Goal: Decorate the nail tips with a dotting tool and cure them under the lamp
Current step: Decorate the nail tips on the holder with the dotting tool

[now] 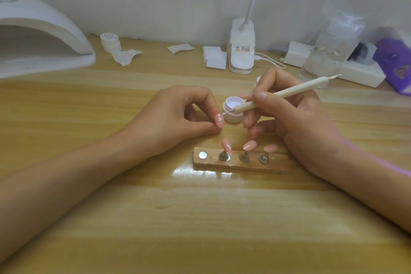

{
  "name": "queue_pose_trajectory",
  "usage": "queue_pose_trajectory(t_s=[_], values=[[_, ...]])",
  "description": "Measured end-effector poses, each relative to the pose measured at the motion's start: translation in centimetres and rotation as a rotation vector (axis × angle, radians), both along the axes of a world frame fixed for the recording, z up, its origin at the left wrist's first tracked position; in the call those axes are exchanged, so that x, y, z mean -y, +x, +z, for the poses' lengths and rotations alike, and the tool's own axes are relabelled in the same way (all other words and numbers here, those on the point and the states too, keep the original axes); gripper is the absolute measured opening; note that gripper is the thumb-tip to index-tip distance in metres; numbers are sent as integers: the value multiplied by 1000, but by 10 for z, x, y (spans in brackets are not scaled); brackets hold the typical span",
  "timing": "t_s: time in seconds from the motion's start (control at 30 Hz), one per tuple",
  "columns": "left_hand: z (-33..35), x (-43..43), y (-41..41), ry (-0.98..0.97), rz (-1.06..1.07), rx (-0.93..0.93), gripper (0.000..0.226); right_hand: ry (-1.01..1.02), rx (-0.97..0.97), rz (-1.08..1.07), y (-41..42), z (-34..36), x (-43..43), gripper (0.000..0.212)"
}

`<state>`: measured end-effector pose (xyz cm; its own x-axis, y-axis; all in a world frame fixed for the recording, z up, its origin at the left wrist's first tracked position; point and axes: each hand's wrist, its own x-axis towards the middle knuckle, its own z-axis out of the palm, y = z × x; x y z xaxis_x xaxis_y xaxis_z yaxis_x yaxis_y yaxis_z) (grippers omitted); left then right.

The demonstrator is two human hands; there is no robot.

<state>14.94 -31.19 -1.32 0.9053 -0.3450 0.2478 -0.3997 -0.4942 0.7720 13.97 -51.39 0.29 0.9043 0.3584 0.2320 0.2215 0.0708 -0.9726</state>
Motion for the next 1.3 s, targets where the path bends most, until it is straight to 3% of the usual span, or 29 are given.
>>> queue_pose_trajectory(t_s=[0.4, 1.3], values=[[1, 0, 0, 10, -2, 8, 19, -122, -67, -19, -3, 2, -1, 26], [0, 0, 0, 12, 6, 9, 18, -73, -63, -5, -2, 1, 0, 23]])
